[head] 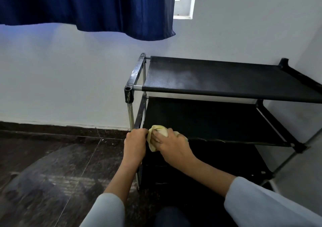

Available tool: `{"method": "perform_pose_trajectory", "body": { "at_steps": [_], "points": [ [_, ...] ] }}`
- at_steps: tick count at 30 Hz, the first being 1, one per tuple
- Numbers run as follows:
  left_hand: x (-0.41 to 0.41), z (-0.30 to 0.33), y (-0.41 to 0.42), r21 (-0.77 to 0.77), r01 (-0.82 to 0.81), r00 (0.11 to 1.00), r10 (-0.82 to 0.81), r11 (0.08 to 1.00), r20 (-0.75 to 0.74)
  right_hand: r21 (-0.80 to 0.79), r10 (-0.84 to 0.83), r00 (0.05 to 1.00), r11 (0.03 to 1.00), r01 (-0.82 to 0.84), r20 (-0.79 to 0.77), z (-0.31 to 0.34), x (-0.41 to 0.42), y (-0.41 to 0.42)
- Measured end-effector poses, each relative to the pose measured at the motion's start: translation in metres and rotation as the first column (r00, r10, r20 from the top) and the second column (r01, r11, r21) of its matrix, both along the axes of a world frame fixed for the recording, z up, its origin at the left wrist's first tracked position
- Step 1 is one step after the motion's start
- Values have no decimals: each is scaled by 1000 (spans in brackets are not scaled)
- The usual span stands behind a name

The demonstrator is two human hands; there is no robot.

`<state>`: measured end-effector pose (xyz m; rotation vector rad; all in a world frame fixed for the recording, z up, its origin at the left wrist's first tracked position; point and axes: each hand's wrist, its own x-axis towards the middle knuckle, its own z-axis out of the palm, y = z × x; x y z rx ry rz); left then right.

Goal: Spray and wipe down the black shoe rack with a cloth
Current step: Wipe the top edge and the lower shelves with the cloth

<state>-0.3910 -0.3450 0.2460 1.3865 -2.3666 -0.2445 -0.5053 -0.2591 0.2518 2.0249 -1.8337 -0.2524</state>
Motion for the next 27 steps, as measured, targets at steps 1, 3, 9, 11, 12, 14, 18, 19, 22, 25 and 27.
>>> {"method": "perform_pose_trajectory", "body": {
  "at_steps": [1, 3, 9, 11, 12, 14, 18, 19, 22, 25, 27],
  "points": [
    [0, -1, -1, 10, -1, 1000, 2, 1000, -12, -2, 1, 1000, 1000, -1, -13, 1, -7, 7],
    [-1, -2, -2, 21, -5, 999, 6, 1000, -38, 34, -18, 999, 999, 19, -31, -5, -27, 22],
    [-3, -3, -2, 32, -14, 995, 18, 999, -100, 146, -351, 924, 933, 330, 149, 15, -56, 53],
    [-3, -6, -3, 39, -17, 993, 21, 999, -117, 62, -286, 934, 958, 280, 215, 23, -35, 37],
    [-2, -6, -4, 46, -22, 992, 28, 999, -120, 28, -226, 942, 974, 227, 248, 24, -21, 25],
    [-1, -3, -3, 38, -27, 993, 31, 999, -113, -16, -77, 970, 996, 83, 231, 18, 4, 2],
    [-2, 4, 0, 18, -18, 996, 19, 1000, -86, -65, 1, 999, 998, 2, 45, 11, 14, -14],
    [-3, 3, -2, 19, -22, 995, 24, 1000, -98, -63, -11, 999, 998, 14, 48, 13, 8, -11],
    [-3, -2, -3, 51, -24, 993, 30, 998, -114, -22, -78, 996, 997, 77, -51, 21, -18, 10],
    [-2, -2, -3, 40, -13, 994, 17, 999, -112, 83, -255, 951, 959, 272, -176, 36, -42, 35],
    [-3, -1, -1, 35, -19, 994, 23, 999, -111, 154, -378, 881, 889, 431, -284, 50, -50, 38]
  ]
}}
